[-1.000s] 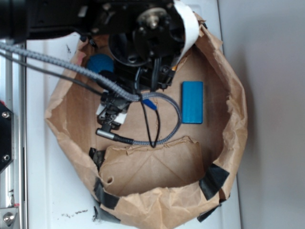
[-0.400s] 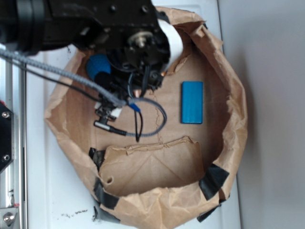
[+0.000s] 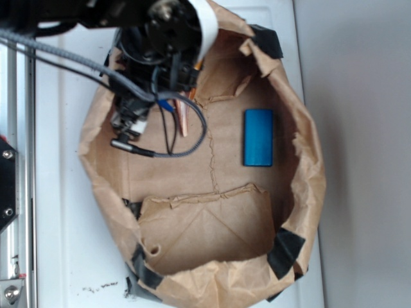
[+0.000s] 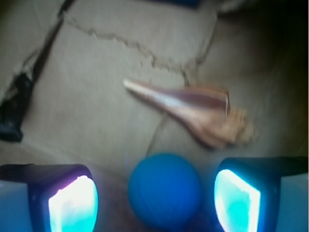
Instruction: Grab the blue ball.
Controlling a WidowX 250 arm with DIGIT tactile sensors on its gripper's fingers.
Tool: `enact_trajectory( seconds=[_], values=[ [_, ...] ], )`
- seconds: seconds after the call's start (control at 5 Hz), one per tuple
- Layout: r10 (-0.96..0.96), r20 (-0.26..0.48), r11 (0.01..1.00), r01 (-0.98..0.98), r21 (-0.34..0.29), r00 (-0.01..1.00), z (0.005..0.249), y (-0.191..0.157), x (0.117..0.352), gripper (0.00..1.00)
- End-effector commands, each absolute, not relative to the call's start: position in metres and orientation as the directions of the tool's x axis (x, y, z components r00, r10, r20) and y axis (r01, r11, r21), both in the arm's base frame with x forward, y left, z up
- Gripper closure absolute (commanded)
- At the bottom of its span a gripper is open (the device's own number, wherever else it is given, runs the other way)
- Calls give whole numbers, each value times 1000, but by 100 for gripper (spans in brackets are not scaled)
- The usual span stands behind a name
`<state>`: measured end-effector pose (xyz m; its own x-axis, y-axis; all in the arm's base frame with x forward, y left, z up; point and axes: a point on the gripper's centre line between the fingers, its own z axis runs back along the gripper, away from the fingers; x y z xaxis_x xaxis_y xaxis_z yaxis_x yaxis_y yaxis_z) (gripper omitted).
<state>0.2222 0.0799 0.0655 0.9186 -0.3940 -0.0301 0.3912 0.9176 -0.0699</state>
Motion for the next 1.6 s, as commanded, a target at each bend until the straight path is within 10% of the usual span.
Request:
enact_trajectory(
  seconds=[0.0,0.2,0.6,1.4],
  values=[
    [-356,-86,935,354,-33,931,44,85,228,0],
    [-323,-106,947,321,-34,941,35,87,233,100],
    [-302,-82,953,301,-25,950,35,88,232,100],
    [-341,197,902,379,-206,919,159,77,215,100]
  ],
)
